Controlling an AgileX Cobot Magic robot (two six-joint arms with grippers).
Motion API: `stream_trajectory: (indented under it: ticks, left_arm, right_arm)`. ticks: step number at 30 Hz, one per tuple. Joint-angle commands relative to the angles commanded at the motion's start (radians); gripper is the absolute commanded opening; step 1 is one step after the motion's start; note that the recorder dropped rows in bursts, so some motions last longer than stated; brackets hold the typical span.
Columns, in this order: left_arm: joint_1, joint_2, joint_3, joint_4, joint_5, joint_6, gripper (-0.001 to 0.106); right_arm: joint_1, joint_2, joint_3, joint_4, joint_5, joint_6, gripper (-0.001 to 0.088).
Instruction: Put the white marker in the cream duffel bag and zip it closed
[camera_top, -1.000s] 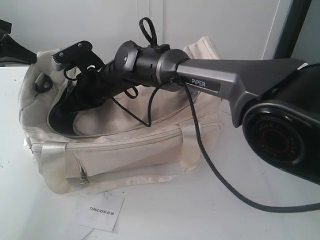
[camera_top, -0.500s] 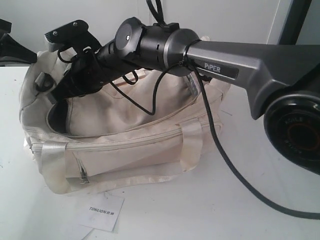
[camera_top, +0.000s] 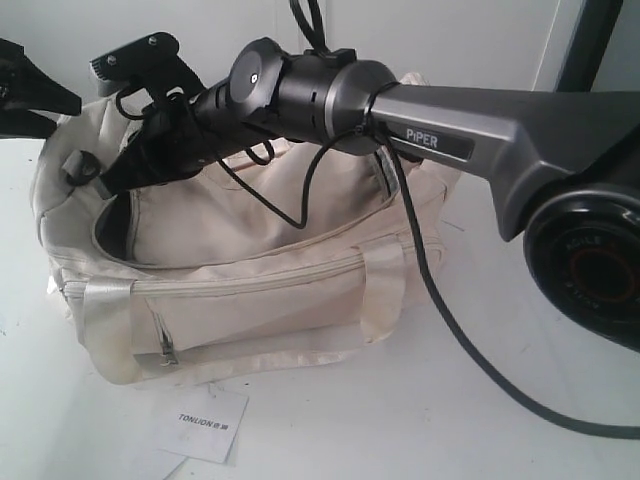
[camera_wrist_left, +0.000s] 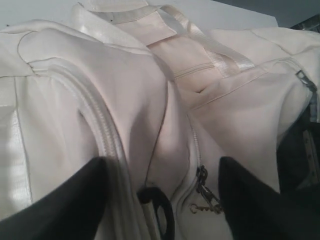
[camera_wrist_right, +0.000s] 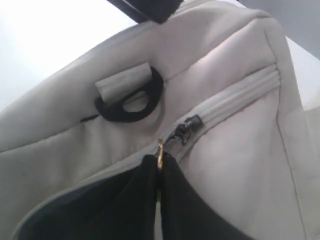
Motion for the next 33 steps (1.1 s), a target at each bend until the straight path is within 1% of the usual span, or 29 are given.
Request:
stream_trajectory:
  ticks: [5, 9, 14, 16, 23, 28, 30, 33]
  left_arm:
    - [-0.016, 0.0, 0.0, 0.002, -0.051, 0.0, 0.075]
    - [-0.041, 0.004, 0.0, 0.002, -0.096, 0.0, 0.075]
    - [-0.059, 0.026, 0.0, -0.001, -0.104, 0.0, 0.075]
    - [-0.066, 0.035, 0.0, -0.001, -0.125, 0.0, 0.075]
    - [-0.068, 0.059, 0.0, 0.027, -0.208, 0.011, 0.072]
    - [-0.068, 0.041, -0.011, 0.024, -0.17, 0.013, 0.072]
    - [-0.068, 0.025, -0.033, 0.048, -0.138, 0.013, 0.072]
    - [-0.068, 0.001, -0.069, 0.13, -0.113, 0.0, 0.072]
  right_arm:
    - [0.0, 0.0, 0.0, 0.0, 0.002, 0.0, 0.0]
    - [0.0, 0.0, 0.0, 0.0, 0.006, 0.0, 0.0]
    - [0.0, 0.0, 0.0, 0.0, 0.008, 0.0, 0.0]
    - [0.0, 0.0, 0.0, 0.0, 0.01, 0.0, 0.0]
    - [0.002, 0.0, 0.0, 0.0, 0.029, 0.0, 0.0]
    - [0.002, 0.0, 0.0, 0.0, 0.026, 0.0, 0.0]
    - [0.002, 0.0, 0.0, 0.0, 0.026, 0.0, 0.0]
    - [0.002, 0.0, 0.0, 0.0, 0.026, 0.0, 0.0]
